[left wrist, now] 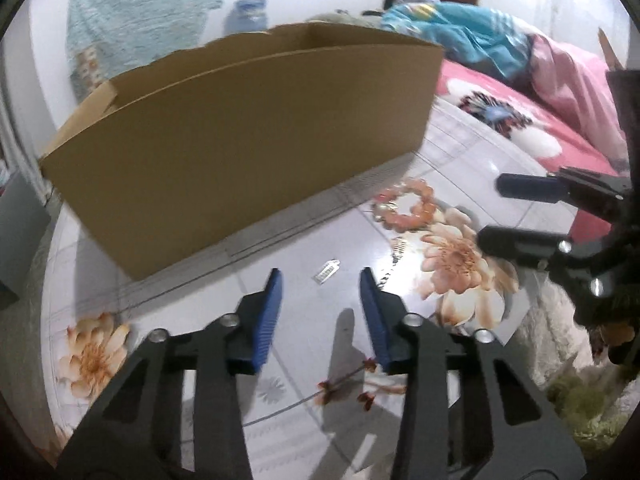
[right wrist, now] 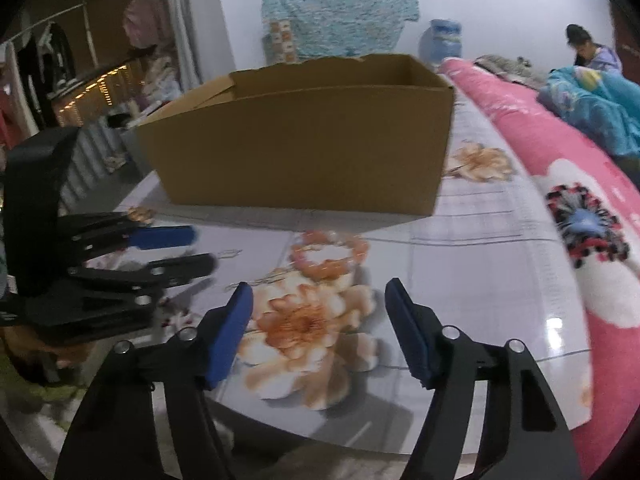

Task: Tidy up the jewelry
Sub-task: 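Close the left gripper on the small silver clasp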

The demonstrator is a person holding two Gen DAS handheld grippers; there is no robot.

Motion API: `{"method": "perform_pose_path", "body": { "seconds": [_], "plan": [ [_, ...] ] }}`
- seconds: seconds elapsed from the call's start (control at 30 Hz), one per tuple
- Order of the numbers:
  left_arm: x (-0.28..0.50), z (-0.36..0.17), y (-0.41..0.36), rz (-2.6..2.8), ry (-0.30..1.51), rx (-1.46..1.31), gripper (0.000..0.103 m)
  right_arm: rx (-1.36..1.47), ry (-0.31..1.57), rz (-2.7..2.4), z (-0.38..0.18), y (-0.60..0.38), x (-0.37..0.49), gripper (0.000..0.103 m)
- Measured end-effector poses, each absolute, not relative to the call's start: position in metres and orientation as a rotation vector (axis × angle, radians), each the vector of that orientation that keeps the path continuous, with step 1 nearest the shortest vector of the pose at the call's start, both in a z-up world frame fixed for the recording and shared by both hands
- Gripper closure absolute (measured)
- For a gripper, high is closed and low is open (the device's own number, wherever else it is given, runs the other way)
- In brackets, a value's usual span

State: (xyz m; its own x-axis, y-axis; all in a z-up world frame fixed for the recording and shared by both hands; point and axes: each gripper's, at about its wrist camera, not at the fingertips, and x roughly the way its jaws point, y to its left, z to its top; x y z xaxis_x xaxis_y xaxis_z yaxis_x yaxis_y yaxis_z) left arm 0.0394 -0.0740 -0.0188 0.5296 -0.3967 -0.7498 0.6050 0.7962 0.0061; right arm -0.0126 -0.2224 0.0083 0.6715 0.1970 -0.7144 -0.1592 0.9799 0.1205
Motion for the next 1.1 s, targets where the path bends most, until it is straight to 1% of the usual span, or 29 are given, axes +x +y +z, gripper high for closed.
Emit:
{"method": "perform_pose_path", "body": {
  "seconds": [0.07,0.13,0.2,0.6,0.63,0.73,0.87,1.1],
  "plan": [
    [0.041,-0.021,-0.081,-0.614,0.822,0.318,0.073,0.068,0.817,0.230,0.005,-0.220,-0.013,0.041],
    [0.045,-0.022,-0.083,-0.614,0.840,0.340,0.082,0.092,0.822,0.255,0.002,-0.220,-0.011,0.041],
    [0.049,-0.023,-0.084,-0.609,0.860,0.357,0.085,0.105,0.823,0.276,-0.001,-0.219,-0.011,0.041],
    [0.072,-0.022,-0.087,-0.689,0.978,0.399,0.086,0.149,0.808,0.312,-0.010,-0.231,-0.013,0.041],
    [0.073,-0.022,-0.087,-0.697,0.984,0.405,0.087,0.152,0.805,0.312,-0.010,-0.233,-0.013,0.041],
    [0.073,-0.022,-0.089,-0.714,0.986,0.423,0.098,0.159,0.796,0.303,-0.009,-0.234,-0.017,0.041],
    [0.065,-0.023,-0.092,-0.710,0.954,0.445,0.099,0.171,0.792,0.294,-0.008,-0.235,-0.023,0.041],
    [0.058,-0.022,-0.086,-0.678,0.936,0.361,0.099,0.152,0.786,0.293,-0.001,-0.229,-0.027,0.041]
  ]
}}
